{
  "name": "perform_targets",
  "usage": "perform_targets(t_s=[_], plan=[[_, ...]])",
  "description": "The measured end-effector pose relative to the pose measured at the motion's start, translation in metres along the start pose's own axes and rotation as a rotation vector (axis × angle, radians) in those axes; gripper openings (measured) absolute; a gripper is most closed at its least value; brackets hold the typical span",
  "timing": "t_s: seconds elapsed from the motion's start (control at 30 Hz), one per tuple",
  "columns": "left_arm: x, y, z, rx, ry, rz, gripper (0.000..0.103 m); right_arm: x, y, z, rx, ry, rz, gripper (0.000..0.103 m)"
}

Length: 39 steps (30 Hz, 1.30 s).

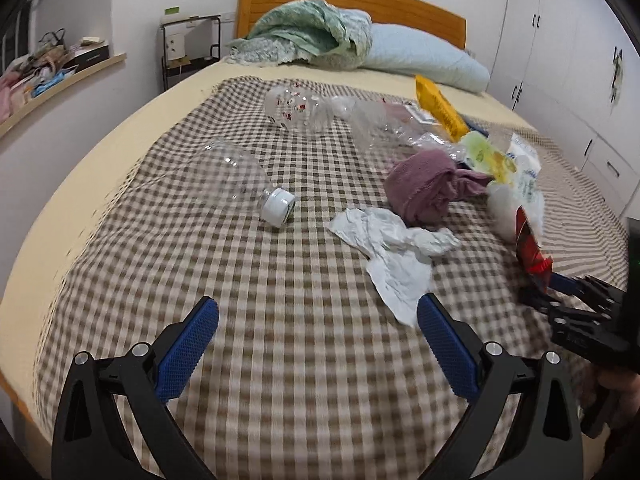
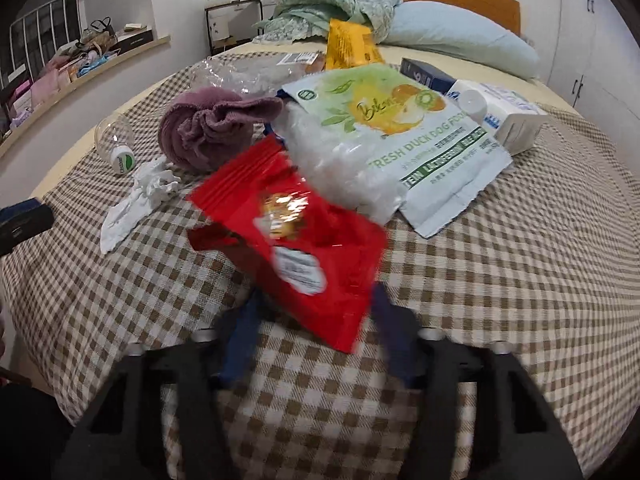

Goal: Collect trash
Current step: 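Grasp the red snack wrapper with the right tool while the left tool grasps the white tissue, then carry wrapper and tissue to the wastebasket and open both tools to drop them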

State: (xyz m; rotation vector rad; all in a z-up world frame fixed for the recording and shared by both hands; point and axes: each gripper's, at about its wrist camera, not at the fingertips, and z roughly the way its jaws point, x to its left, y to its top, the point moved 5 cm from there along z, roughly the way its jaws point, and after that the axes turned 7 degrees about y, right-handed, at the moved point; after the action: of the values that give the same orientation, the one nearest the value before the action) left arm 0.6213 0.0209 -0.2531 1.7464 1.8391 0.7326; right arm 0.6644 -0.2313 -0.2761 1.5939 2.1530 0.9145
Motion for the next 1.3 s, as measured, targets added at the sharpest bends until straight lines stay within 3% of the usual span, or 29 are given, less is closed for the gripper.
perform_targets(t_s=[0.03,0.07,0.1,0.3,0.47,0.57,0.63,0.7,0.9,1.0,1.17,1.3], plan=[[-0.001,0.003,0.006,0.004,-0.004,0.002,0.096,-0.002,0.000,-0.002,-0.005,0.003,0.007,0.032],[-0.002,0.008,0.012,0.012,-0.012,0.004,0.096,-0.002,0.000,-0.005,-0.011,0.008,0.015,0.013],[-0.005,0.012,0.019,0.024,-0.030,0.011,0.096,-0.002,-0.001,-0.010,-0.022,0.022,0.018,0.008],[-0.036,0.036,0.045,0.064,-0.128,0.066,0.096,-0.001,-0.005,-0.040,-0.065,0.036,0.030,0.006],[-0.063,0.040,0.077,0.146,-0.102,0.103,0.092,0.000,0.000,-0.059,-0.097,0.057,0.032,0.006],[-0.071,0.038,0.083,0.160,-0.118,0.089,0.062,-0.001,-0.003,-0.067,-0.108,0.069,0.034,0.006],[-0.076,0.036,0.083,0.176,-0.102,0.101,0.024,-0.005,-0.007,-0.069,-0.109,0.070,0.039,0.006],[-0.079,0.032,0.074,0.190,-0.122,0.092,0.003,-0.009,-0.013,-0.073,-0.109,0.075,0.056,0.006],[-0.078,0.020,0.012,0.172,-0.144,0.071,0.003,-0.032,-0.033,-0.113,-0.155,0.052,0.101,0.006],[-0.098,0.015,-0.030,0.136,-0.176,0.107,0.003,-0.057,-0.056,-0.149,-0.173,0.009,0.140,0.006],[-0.181,-0.004,-0.095,0.083,-0.329,0.224,0.003,-0.111,-0.112,-0.204,-0.160,-0.116,0.230,0.006],[-0.277,-0.042,-0.128,0.107,-0.471,0.358,0.003,-0.169,-0.194,-0.233,-0.057,-0.233,0.364,0.006]])
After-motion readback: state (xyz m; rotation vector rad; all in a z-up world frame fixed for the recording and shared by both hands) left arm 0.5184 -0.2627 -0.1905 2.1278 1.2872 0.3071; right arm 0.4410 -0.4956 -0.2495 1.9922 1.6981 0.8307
